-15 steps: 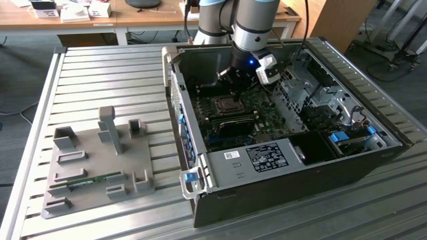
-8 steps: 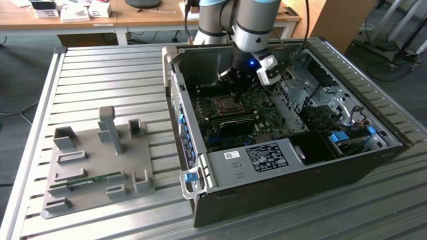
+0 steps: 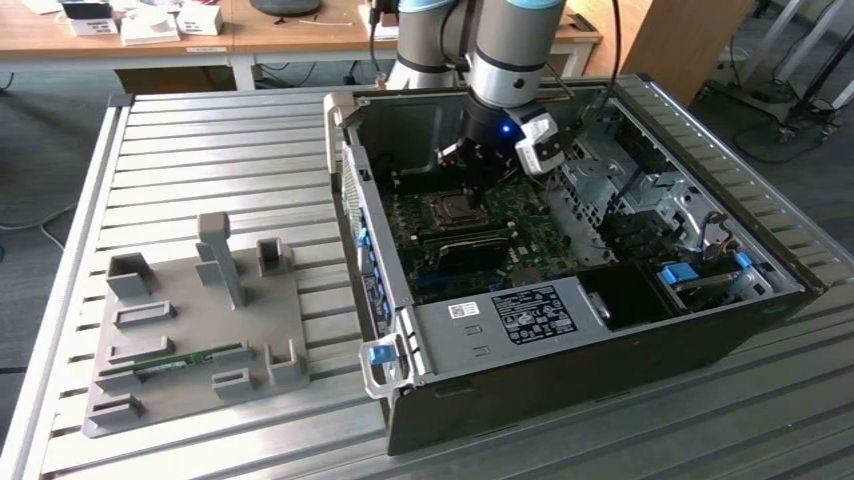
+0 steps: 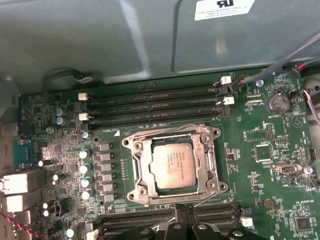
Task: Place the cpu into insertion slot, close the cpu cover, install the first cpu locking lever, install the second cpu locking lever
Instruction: 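Install the second cpu locking lever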
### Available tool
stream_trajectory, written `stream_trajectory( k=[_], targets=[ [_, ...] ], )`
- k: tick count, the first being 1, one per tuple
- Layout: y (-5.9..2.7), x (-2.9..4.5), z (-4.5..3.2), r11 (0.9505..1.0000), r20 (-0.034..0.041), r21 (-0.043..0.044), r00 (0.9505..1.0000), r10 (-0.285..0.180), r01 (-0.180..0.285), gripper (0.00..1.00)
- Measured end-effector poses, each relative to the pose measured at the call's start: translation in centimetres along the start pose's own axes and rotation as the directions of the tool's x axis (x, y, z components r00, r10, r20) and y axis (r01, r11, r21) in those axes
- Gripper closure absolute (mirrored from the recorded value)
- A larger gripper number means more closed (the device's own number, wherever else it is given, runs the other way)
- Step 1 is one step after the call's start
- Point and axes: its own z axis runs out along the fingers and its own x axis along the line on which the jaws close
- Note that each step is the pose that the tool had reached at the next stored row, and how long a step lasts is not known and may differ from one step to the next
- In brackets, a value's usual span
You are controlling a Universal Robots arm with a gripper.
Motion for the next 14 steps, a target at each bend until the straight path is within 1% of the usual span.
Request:
stream_trajectory(
  k=[6, 10, 12, 14],
  targets=[
    [-0.47, 0.23, -0.03, 1.0000, 0.0012, -0.0002, 1.0000, -0.001, 0.001, 0.89],
    [-0.53, 0.37, -0.03, 1.0000, 0.0018, -0.0022, 1.0000, -0.003, 0.003, 0.89],
    [-0.53, 0.38, -0.02, 0.9999, 0.0013, -0.0027, 0.9999, -0.012, 0.012, 0.89],
    [-0.54, 0.39, -0.03, 0.9995, 0.0003, -0.0032, 0.9995, -0.032, 0.032, 0.89]
  ],
)
